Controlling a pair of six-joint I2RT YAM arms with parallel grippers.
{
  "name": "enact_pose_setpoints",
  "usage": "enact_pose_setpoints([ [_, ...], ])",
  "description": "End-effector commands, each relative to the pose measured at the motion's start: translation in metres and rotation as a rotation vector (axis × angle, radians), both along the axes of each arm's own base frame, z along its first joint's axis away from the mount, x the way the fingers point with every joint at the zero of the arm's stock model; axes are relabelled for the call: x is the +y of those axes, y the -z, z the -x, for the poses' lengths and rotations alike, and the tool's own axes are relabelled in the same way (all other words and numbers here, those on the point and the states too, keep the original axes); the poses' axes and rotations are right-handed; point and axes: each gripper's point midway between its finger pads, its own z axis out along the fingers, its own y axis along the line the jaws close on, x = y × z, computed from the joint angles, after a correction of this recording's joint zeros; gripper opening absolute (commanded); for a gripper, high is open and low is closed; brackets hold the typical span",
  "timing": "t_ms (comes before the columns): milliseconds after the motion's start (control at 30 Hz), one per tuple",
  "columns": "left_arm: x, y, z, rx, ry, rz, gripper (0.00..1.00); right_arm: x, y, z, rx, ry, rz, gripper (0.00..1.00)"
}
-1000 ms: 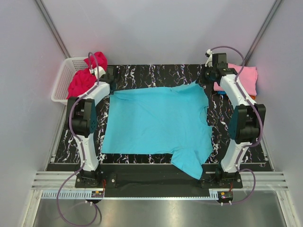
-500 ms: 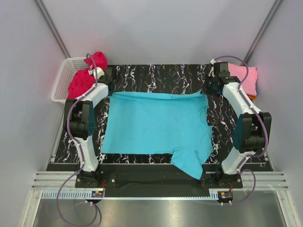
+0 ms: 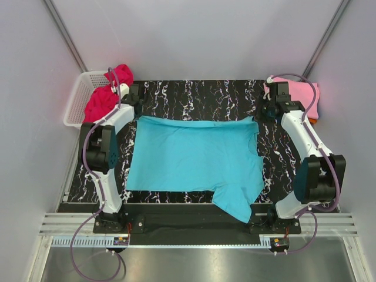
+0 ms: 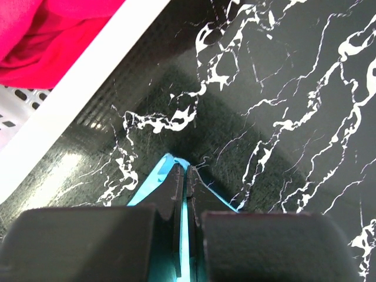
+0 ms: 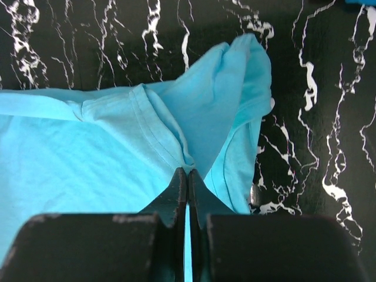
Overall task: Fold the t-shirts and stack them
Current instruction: Fold the tshirt
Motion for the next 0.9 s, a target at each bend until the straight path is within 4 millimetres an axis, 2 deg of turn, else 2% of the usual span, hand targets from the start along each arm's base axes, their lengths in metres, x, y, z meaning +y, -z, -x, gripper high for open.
enact_pose_setpoints([
  [0, 0.002, -0.032, -0.004, -0.088, 0.001, 0.011, 0.0, 0.0, -0.005, 0.013, 0.006, 0.019, -0.009, 0.0],
  [300, 0.013, -0.042, 0.019, -0.098, -0.069, 0.009, 0.0, -0.004, 0.009, 0.034, 0.069, 0.044, -0.007, 0.0],
  [567, 0.011, -0.035, 0.038, -0.074, -0.072, 0.036, 0.0, -0.003, 0.015, 0.054, 0.113, 0.06, -0.023, 0.0],
  [733, 0.015, -0.022, 0.055, -0.02, -0.102, 0.033, 0.01, -0.006, 0.021, 0.069, 0.149, 0.092, -0.026, 0.0],
  [800, 0.018, -0.011, 0.067, 0.033, -0.127, 0.029, 0.18, -0.008, 0.029, 0.078, 0.178, 0.127, -0.028, 0.0],
  [833, 0.019, -0.007, 0.071, 0.047, -0.147, 0.028, 0.25, -0.009, 0.032, 0.083, 0.195, 0.134, -0.025, 0.13],
  [867, 0.02, -0.002, 0.079, 0.074, -0.16, 0.025, 0.34, -0.01, 0.039, 0.089, 0.216, 0.144, -0.021, 0.19],
])
